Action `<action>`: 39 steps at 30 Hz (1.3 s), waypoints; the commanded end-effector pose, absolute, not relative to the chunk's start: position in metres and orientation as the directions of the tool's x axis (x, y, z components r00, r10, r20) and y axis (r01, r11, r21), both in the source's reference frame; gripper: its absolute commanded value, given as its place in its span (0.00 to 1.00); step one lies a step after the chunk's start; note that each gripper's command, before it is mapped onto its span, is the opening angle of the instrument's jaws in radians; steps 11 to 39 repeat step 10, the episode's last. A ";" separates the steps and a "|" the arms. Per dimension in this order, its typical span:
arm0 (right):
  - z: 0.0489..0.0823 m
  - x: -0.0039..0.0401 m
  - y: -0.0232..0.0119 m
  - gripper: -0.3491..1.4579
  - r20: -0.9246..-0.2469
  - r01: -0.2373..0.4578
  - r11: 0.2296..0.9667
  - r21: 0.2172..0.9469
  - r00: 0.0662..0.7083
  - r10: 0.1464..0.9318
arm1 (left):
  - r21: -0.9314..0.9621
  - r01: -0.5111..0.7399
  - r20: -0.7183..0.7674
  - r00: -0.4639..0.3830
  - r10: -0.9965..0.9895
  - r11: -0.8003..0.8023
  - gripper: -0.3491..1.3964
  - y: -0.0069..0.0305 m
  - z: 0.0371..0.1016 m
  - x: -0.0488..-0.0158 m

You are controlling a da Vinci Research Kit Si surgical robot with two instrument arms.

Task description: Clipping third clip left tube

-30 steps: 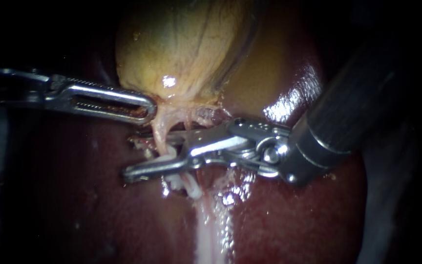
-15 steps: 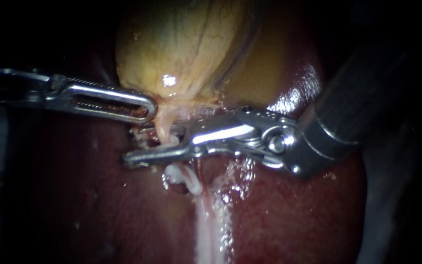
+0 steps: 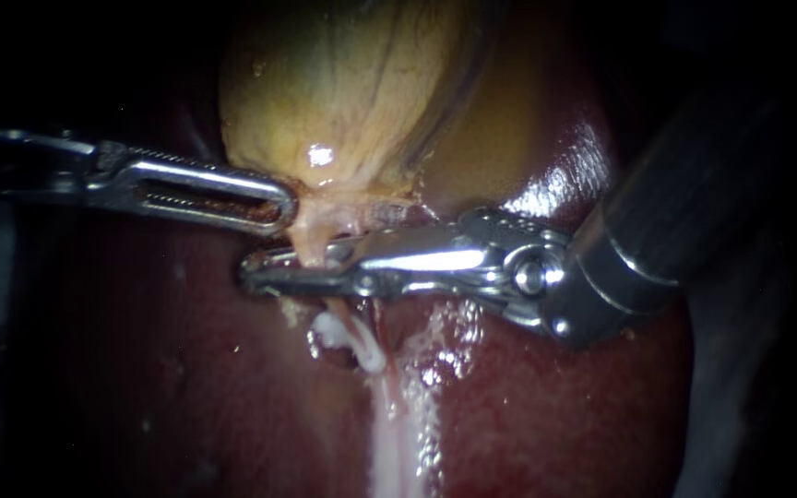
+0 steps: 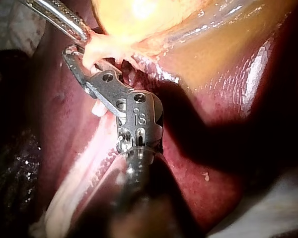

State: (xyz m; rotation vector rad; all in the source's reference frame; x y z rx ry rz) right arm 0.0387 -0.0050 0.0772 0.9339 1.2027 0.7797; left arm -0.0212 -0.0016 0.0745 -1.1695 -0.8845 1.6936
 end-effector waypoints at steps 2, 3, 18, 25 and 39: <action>0.0772 0.0387 -0.0050 0.00 -0.413 -0.014 0.424 0.905 0.205 0.887 | -0.893 -0.259 -0.330 -0.179 0.927 -0.368 0.00 -0.0016 0.0745 -0.0212; 0.0772 0.0387 -0.0050 0.00 -0.413 -0.014 0.424 0.905 0.205 0.887 | -0.893 -0.259 -0.330 -0.179 0.927 -0.368 0.00 -0.0016 0.0745 -0.0212; 0.0773 0.0387 -0.0050 0.00 -0.413 -0.014 0.424 0.905 0.205 0.887 | -0.893 -0.259 -0.330 -0.179 0.927 -0.368 0.00 -0.0015 0.0746 -0.0212; 0.0773 0.0387 -0.0050 0.00 -0.413 -0.014 0.424 0.905 0.205 0.887 | -0.893 -0.259 -0.330 -0.179 0.927 -0.368 0.00 -0.0015 0.0746 -0.0212; 0.0773 0.0387 -0.0050 0.00 -0.413 -0.014 0.424 0.905 0.205 0.887 | -0.893 -0.259 -0.330 -0.179 0.927 -0.368 0.00 -0.0015 0.0746 -0.0212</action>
